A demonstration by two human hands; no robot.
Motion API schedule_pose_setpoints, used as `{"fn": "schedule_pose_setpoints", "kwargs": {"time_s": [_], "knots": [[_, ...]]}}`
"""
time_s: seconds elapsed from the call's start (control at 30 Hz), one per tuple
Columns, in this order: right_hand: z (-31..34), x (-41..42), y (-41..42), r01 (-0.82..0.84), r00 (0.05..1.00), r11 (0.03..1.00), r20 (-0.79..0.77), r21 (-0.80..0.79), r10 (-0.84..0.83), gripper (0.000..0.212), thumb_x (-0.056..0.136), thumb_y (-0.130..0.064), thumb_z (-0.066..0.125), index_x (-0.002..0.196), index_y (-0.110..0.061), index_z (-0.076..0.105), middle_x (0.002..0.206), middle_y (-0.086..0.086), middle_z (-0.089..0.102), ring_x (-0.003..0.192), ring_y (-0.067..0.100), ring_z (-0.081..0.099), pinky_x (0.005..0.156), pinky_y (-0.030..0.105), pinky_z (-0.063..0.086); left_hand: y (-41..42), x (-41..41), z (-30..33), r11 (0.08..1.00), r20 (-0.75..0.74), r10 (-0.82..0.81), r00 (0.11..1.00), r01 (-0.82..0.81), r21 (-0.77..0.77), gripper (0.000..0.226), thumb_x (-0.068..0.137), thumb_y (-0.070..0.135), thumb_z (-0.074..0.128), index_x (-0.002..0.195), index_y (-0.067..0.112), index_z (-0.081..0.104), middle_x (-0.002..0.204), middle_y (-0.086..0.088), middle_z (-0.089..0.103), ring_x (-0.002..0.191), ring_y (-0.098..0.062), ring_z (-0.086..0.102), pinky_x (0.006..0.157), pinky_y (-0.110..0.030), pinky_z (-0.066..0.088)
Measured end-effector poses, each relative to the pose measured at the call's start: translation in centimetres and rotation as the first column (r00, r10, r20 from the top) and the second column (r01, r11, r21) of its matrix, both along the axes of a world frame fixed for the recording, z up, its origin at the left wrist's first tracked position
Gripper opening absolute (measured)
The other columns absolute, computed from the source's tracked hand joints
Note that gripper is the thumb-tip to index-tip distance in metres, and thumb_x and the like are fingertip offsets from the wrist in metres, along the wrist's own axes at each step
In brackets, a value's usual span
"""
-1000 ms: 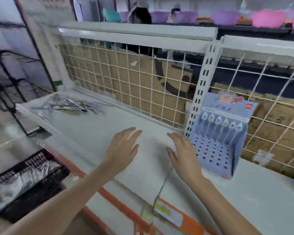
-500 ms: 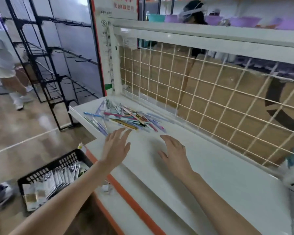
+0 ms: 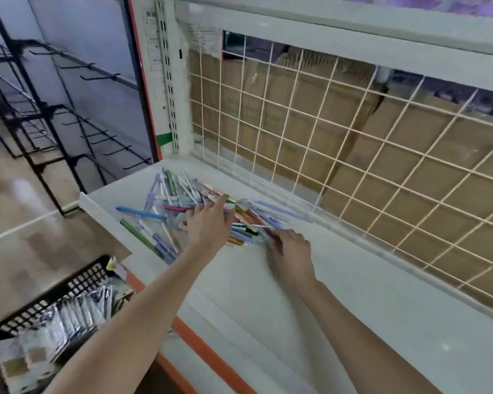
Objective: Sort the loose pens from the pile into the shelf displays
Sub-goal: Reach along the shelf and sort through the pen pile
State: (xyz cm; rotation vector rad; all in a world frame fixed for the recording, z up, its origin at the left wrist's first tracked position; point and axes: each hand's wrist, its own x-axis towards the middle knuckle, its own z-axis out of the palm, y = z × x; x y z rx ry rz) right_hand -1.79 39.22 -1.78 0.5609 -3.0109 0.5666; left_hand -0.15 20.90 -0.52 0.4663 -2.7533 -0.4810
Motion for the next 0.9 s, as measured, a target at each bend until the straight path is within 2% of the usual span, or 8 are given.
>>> {"fn": "schedule_pose_setpoints", "kwargs": {"time_s": [0.23, 0.37, 0.47, 0.53, 0.6, 0.67, 0.8, 0.9], "knots": [[-0.6, -1.1, -1.2, 0.005, 0.999, 1.000, -0.033, 0.030, -0.004, 0.032, 0.096, -0.018, 0.045, 0.127, -0.022, 0.055, 0.123, 0.002, 0.052, 0.113, 0.024, 0.042, 0.089, 0.030, 0.024, 1.0, -1.8, -0.1, 0.994, 0.106, 0.104, 0.989, -0.100, -0.041, 0.037, 0.094, 0.045, 0.041, 0.121, 0.024, 0.056, 0.113, -0.007, 0.064, 0.118, -0.030, 0.045, 0.094, -0.039, 0.029], [-0.5, -1.5, -1.0, 0.012, 0.999, 1.000, -0.036, -0.012, -0.012, 0.027, 0.092, -0.016, 0.052, 0.118, -0.018, 0.060, 0.118, 0.002, 0.053, 0.112, 0.023, 0.043, 0.089, 0.029, 0.025, 0.6, -1.1, -0.6, 0.985, -0.054, 0.107, 0.993, -0.098, 0.143, 0.026, 0.093, 0.036, 0.047, 0.114, 0.026, 0.060, 0.097, -0.001, 0.069, 0.109, -0.026, 0.050, 0.089, -0.037, 0.031], [-0.2, -1.3, -0.5, 0.052, 0.999, 0.973, 0.007, -0.226, -0.052, 0.018, 0.088, -0.014, 0.059, 0.104, -0.014, 0.064, 0.107, 0.003, 0.057, 0.100, 0.021, 0.052, 0.084, 0.026, 0.035, 0.2, -0.1, -0.7, 0.928, -0.232, 0.041, 0.972, 0.049, 0.369, 0.014, 0.092, 0.025, 0.054, 0.105, 0.020, 0.060, 0.073, 0.003, 0.061, 0.079, -0.019, 0.057, 0.082, -0.035, 0.041], [0.7, -0.7, 0.1, 0.107, 0.994, 0.875, 0.062, -0.472, -0.087, 0.008, 0.086, -0.013, 0.064, 0.094, -0.013, 0.064, 0.096, 0.000, 0.059, 0.085, 0.015, 0.054, 0.071, 0.014, 0.038, 0.2, 0.6, -0.2, 0.871, -0.291, -0.005, 0.957, 0.147, 0.469, 0.007, 0.092, 0.017, 0.056, 0.098, 0.018, 0.057, 0.067, 0.000, 0.056, 0.060, -0.016, 0.054, 0.066, -0.032, 0.048], [1.9, -0.2, 0.7, 0.171, 0.985, 0.748, 0.124, -0.641, -0.119, 0.006, 0.085, -0.010, 0.064, 0.088, -0.014, 0.061, 0.085, -0.005, 0.059, 0.074, 0.010, 0.053, 0.062, 0.006, 0.038, 0.5, 1.3, 0.6, 0.842, -0.335, -0.042, 0.941, 0.214, 0.495, 0.010, 0.092, 0.009, 0.054, 0.097, 0.017, 0.053, 0.070, -0.011, 0.062, 0.059, -0.023, 0.060, 0.058, -0.036, 0.050], [2.9, 0.0, 1.6, 0.212, 0.977, 0.647, 0.177, -0.733, -0.120, 0.007, 0.084, -0.006, 0.062, 0.086, -0.013, 0.061, 0.079, -0.005, 0.061, 0.069, 0.010, 0.055, 0.060, 0.008, 0.040, 1.3, 2.0, 1.7, 0.806, -0.370, -0.082, 0.926, 0.280, 0.522, 0.013, 0.092, 0.005, 0.053, 0.102, 0.013, 0.049, 0.076, -0.012, 0.064, 0.064, -0.021, 0.065, 0.058, -0.033, 0.053], [4.8, 0.8, 4.5, 0.192, 0.981, 0.495, 0.172, -0.847, -0.086, 0.014, 0.084, -0.001, 0.062, 0.084, -0.015, 0.063, 0.079, 0.004, 0.066, 0.072, 0.016, 0.059, 0.071, 0.030, 0.049, 4.6, 3.0, 3.6, 0.713, -0.433, -0.149, 0.889, 0.400, 0.575, 0.028, 0.089, 0.000, 0.057, 0.103, 0.011, 0.036, 0.076, 0.002, 0.060, 0.053, 0.007, 0.058, 0.052, -0.007, 0.041], [6.2, 2.0, 7.3, 0.190, 0.980, 0.405, 0.152, -0.894, -0.125, 0.017, 0.086, -0.003, 0.063, 0.088, -0.020, 0.060, 0.080, 0.002, 0.066, 0.064, 0.009, 0.062, 0.068, 0.023, 0.052, 7.5, 3.3, 4.3, 0.665, -0.473, -0.189, 0.861, 0.466, 0.583, 0.038, 0.086, 0.005, 0.064, 0.109, 0.018, 0.036, 0.083, 0.004, 0.064, 0.059, 0.004, 0.062, 0.055, -0.007, 0.042]]}}
